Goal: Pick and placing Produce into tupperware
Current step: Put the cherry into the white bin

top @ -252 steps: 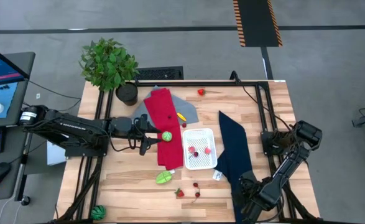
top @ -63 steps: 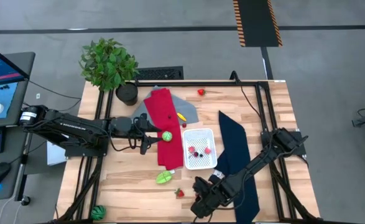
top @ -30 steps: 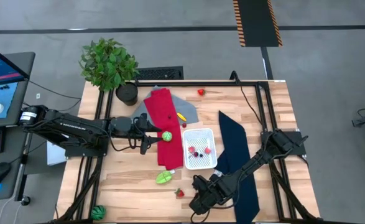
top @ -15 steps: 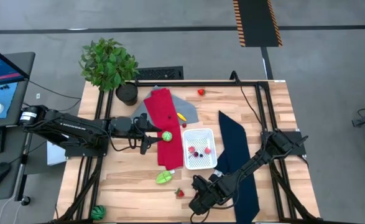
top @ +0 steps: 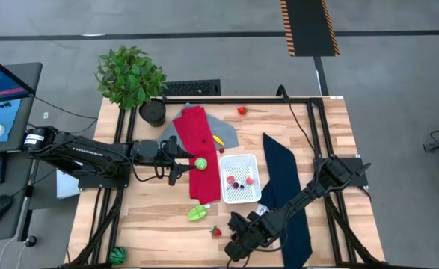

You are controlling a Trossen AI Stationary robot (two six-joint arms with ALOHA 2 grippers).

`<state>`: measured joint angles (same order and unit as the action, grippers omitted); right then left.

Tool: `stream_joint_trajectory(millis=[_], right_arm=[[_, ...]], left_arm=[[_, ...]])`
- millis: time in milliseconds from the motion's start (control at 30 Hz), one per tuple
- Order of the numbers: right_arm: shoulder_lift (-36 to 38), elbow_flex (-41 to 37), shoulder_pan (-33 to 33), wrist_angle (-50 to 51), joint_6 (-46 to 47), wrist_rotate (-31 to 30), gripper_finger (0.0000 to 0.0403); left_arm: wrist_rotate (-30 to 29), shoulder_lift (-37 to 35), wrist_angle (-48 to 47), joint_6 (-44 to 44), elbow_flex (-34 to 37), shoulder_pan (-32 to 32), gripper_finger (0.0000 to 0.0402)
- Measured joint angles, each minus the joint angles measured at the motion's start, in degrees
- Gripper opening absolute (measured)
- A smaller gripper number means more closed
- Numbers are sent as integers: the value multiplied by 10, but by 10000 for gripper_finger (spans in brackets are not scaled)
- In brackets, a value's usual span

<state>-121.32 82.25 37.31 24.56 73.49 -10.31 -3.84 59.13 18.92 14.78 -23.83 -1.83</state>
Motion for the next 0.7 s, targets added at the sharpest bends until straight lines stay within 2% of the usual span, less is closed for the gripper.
stream_joint_trajectory(millis=[300,500,600,700], right_arm=[[0,37,1,7,-39,-6,68],[0,88,-8,51,-84,-11,68],[0,128,-14,106,-107,-19,68],[0,172,-19,205,-110,-38,68]], left_arm=[[0,0,0,0,0,0,196],[0,0,0,0,0,0,196],[0,0,0,0,0,0,196],[0,0,0,0,0,0,196]])
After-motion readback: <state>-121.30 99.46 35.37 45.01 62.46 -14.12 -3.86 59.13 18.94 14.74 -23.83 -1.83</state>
